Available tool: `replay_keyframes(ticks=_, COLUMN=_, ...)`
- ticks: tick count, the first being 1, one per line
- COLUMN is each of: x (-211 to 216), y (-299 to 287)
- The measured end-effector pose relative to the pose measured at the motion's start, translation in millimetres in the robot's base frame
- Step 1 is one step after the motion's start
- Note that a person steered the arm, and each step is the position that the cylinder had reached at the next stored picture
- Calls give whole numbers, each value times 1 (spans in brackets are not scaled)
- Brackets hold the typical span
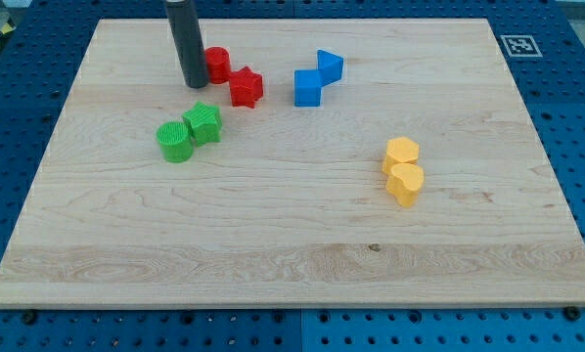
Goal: Slide the red circle a bit right
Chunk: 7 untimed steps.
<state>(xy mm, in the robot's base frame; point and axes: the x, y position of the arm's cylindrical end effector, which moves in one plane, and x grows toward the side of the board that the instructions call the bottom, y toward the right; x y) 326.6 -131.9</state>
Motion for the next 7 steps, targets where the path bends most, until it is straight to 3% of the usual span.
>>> replay_keyframes(ticks=7, x=-7, y=6)
